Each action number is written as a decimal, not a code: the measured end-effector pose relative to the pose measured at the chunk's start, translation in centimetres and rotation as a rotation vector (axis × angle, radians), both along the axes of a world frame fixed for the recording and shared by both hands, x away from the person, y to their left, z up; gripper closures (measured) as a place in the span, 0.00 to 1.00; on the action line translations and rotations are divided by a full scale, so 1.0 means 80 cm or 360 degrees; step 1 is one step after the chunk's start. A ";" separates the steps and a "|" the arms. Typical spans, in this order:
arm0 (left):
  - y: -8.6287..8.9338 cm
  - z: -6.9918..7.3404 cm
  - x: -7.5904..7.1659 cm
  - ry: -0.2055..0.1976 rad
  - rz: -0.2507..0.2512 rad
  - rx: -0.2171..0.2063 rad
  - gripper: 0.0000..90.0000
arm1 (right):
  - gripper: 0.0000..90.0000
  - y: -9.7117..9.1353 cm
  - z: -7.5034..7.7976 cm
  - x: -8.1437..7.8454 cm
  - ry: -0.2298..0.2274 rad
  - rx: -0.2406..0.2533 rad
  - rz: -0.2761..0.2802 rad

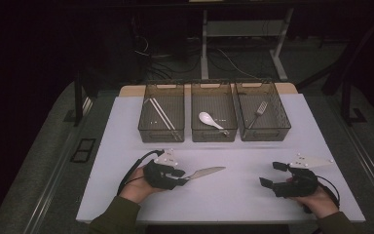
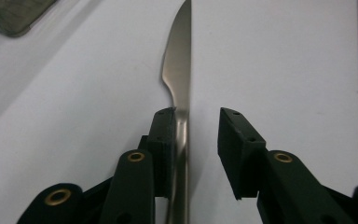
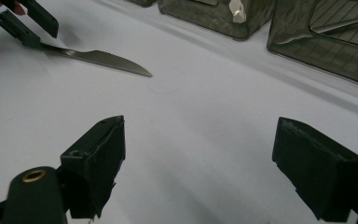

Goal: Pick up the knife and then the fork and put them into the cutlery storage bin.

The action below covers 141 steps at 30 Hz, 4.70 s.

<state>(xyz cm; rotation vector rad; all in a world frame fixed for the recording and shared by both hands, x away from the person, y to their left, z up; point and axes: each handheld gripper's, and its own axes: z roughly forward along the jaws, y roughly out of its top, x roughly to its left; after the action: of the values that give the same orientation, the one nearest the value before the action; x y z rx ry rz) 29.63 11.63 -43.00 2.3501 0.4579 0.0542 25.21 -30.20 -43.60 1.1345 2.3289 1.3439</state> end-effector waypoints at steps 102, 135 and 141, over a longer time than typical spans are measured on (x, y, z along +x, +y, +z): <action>0.047 0.014 -0.032 -0.0194 0.0362 -0.0395 0.33 | 0.99 -0.005 0.144 0.110 -0.0128 0.0581 -0.0173; 0.037 -0.008 -0.027 -0.0044 0.0284 -0.0277 0.04 | 0.90 -0.039 0.080 0.239 0.0193 0.0242 -0.0509; 0.039 -0.008 -0.026 -0.0039 0.0294 -0.0273 0.04 | 0.76 -0.045 0.071 0.244 0.0203 0.0076 -0.0611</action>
<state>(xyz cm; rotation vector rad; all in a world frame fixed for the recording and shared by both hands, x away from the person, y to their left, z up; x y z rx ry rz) 27.57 14.73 -43.63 2.1323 0.6410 0.1251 44.75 -33.82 -37.89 1.6242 2.0237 1.2191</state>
